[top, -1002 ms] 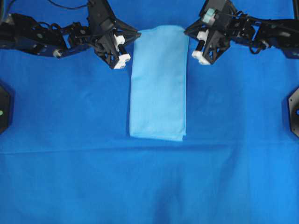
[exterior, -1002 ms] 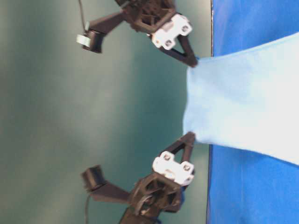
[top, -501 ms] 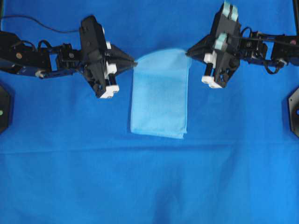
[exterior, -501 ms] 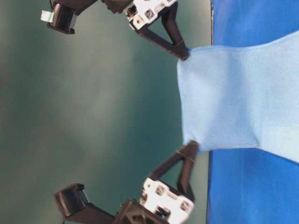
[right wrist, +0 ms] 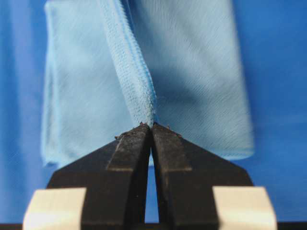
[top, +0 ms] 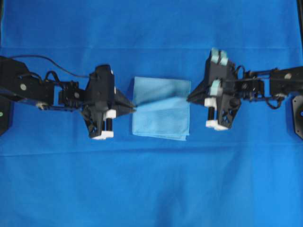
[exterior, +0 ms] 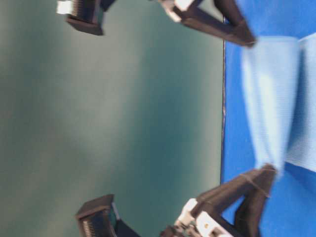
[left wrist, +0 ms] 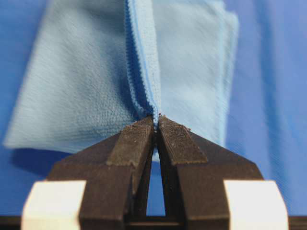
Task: Fold a vertical towel.
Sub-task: 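Lift the top edge and fold it down toward the bottom edge, then lower the folded edge onto the bottom edge and open both grippers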
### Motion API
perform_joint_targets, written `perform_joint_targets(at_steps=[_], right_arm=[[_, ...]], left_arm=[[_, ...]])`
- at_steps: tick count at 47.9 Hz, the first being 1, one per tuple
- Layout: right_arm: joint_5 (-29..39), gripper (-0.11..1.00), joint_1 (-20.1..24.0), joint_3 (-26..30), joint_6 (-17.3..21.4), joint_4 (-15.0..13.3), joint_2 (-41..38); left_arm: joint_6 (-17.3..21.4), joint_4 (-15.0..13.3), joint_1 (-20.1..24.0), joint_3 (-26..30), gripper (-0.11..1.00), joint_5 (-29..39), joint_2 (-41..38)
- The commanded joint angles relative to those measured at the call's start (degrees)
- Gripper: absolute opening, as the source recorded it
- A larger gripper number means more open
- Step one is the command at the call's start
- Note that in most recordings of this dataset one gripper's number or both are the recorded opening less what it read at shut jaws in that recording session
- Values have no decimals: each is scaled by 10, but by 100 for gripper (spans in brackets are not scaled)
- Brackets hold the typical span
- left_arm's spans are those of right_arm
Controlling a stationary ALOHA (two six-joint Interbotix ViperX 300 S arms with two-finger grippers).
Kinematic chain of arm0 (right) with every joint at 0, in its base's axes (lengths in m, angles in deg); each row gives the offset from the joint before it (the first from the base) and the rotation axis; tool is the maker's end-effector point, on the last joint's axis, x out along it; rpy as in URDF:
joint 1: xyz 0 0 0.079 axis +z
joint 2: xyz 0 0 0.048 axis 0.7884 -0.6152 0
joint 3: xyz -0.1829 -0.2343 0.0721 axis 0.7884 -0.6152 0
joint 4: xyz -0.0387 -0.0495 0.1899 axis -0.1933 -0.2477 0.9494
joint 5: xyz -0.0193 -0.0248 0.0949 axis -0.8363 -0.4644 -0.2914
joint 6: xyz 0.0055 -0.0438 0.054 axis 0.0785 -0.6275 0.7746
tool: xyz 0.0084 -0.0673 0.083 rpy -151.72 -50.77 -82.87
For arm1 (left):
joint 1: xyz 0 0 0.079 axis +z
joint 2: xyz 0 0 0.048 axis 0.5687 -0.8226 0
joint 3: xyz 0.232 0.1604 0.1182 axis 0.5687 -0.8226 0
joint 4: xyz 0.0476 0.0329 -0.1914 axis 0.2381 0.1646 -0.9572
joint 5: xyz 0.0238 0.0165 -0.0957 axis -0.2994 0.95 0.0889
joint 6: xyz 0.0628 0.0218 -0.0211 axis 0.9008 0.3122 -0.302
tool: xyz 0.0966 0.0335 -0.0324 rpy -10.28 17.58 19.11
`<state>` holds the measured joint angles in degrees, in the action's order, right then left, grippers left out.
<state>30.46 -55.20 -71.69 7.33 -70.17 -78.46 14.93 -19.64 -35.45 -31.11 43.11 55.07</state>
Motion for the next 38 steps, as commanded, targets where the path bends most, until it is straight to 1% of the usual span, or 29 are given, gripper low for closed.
perform_joint_targets(at_steps=[1,7,12,19,32,34,36,38], right_arm=[[-10,2,12,10,9,2,-11],[-32,2,22,13,12,2,-37],[-36,2,27,16,13,2,-51],[-39,2,28,17,13,2,-53],[-40,3,32,18,14,5,-53],[-40,3,33,18,14,6,-53],[-40,7,36,18,14,6,-53],[-40,18,40,18,14,7,-53]], left_arm=[[-1,0,-11,8,2,-5,-9],[-3,0,-13,11,2,-7,-26],[-3,0,-17,14,2,-14,-37],[-3,1,-26,22,2,-27,-47],[-2,0,-33,26,3,-28,-48],[-2,1,-35,27,5,-28,-48],[-3,0,-39,26,11,-28,-48],[-2,1,-42,26,19,-29,-47]])
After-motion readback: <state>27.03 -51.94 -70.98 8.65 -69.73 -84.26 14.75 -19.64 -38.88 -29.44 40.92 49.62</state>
